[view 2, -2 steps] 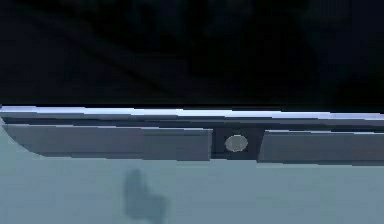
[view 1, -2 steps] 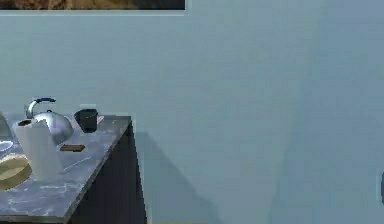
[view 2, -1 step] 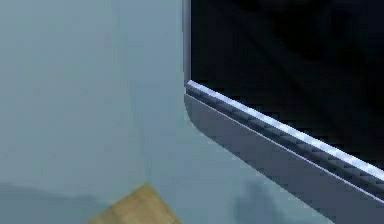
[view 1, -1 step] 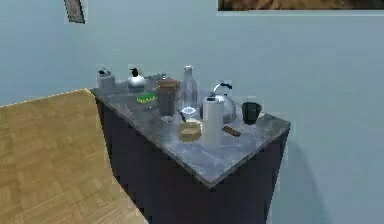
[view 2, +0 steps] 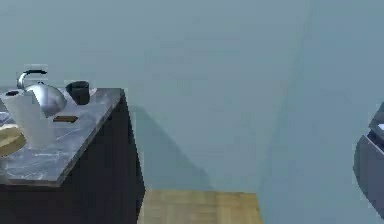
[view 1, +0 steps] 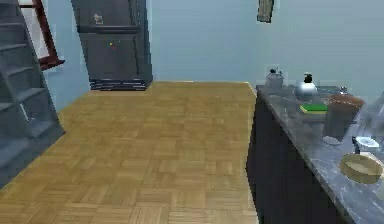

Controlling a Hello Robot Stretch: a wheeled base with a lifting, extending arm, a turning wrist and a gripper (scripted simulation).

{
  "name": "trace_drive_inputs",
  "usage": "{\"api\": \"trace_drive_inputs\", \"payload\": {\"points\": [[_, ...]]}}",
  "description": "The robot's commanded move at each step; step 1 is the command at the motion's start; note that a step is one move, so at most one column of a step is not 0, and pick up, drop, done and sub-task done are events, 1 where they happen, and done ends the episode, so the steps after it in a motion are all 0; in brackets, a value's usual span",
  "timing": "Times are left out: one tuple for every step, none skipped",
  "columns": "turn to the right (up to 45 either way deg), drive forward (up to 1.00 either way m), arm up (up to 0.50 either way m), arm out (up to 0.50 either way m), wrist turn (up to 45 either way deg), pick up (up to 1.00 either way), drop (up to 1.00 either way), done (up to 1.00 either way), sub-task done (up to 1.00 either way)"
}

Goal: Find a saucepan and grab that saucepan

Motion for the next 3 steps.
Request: {"api": "trace_drive_inputs", "payload": {"points": [[-42.0, 0.0, 0.0, 0.0, 0.0, 0.0, 0.0, 0.0, 0.0], [0.0, 0.0, 0.5, 0.0, 0.0, 0.0, 0.0, 0.0, 0.0], [0.0, 0.0, 0.38, 0.0, 0.0, 0.0, 0.0, 0.0, 0.0]]}}
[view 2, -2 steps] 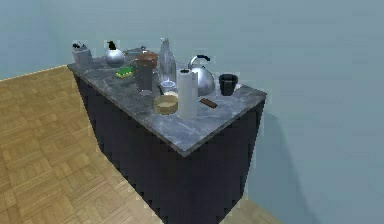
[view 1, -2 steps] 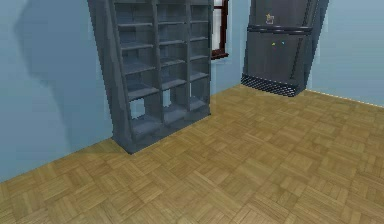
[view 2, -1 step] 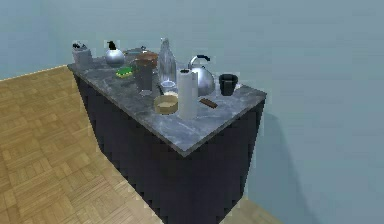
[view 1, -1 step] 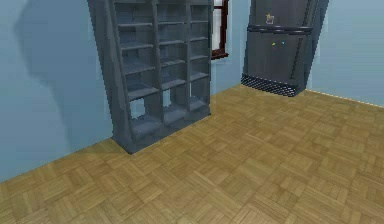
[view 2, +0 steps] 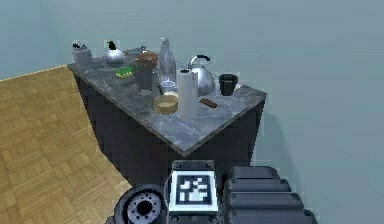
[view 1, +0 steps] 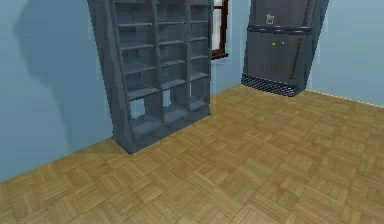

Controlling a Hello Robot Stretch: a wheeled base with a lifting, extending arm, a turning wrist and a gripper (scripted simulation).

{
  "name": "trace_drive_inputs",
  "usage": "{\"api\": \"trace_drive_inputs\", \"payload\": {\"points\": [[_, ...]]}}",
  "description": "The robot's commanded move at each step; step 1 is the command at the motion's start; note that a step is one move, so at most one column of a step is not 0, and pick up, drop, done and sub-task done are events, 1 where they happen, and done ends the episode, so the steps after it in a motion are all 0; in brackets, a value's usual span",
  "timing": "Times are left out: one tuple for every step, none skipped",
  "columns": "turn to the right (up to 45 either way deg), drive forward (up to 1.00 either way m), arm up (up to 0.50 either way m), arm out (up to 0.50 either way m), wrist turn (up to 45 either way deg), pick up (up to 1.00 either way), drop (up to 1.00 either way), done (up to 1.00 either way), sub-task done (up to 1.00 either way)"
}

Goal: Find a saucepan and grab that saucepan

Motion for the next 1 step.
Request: {"api": "trace_drive_inputs", "payload": {"points": [[0.0, 0.0, 0.0, 0.46, 0.0, 0.0, 0.0, 0.0, 0.0]]}}
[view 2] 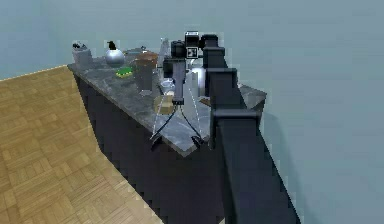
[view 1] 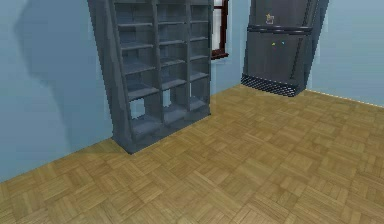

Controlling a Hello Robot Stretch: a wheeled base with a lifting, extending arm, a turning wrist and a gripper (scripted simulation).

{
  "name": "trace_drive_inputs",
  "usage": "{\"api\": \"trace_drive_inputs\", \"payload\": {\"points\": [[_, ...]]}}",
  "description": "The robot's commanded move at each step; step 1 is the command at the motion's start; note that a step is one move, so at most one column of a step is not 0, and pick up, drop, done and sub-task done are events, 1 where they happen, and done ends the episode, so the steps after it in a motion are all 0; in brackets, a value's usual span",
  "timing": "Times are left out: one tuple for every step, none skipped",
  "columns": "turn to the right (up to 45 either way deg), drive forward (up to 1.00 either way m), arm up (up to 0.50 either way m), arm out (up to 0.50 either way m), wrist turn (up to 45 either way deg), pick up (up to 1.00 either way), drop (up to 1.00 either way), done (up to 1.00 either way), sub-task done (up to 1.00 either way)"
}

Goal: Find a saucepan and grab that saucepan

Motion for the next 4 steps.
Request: {"api": "trace_drive_inputs", "payload": {"points": [[0.0, 0.0, 0.0, 0.0, 45.0, 0.0, 0.0, 0.0, 0.0], [0.0, 0.0, 0.0, 0.0, 45.0, 0.0, 0.0, 0.0, 0.0], [0.0, 0.0, 0.0, 0.0, 45.0, 0.0, 0.0, 0.0, 0.0], [0.0, 0.0, 0.0, 0.0, 21.0, 0.0, 0.0, 0.0, 0.0]]}}
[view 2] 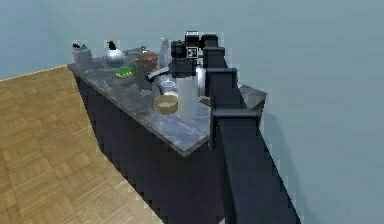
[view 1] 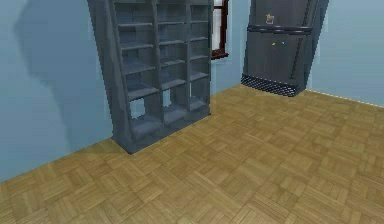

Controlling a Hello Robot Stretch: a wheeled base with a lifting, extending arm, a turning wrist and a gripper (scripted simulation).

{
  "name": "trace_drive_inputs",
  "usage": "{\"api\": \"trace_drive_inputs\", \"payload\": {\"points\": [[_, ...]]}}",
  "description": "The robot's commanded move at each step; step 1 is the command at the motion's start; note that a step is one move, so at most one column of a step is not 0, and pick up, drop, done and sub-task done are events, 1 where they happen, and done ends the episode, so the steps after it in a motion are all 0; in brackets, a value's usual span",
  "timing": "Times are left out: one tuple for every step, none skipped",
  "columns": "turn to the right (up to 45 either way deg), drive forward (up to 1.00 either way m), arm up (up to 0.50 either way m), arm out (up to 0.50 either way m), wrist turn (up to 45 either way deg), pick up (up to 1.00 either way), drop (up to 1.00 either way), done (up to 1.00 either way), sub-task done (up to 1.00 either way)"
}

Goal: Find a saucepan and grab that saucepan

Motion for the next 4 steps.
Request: {"api": "trace_drive_inputs", "payload": {"points": [[0.0, 0.0, -0.12, 0.0, 0.0, 0.0, 0.0, 0.0, 0.0], [0.0, 0.0, 0.0, 0.0, 0.0, 1.0, 0.0, 0.0, 0.0], [0.0, 0.0, 0.1, 0.0, 0.0, 0.0, 0.0, 0.0, 0.0], [0.0, 0.0, 0.0, 0.0, 0.0, 0.0, 0.0, 1.0, 0.0]]}}
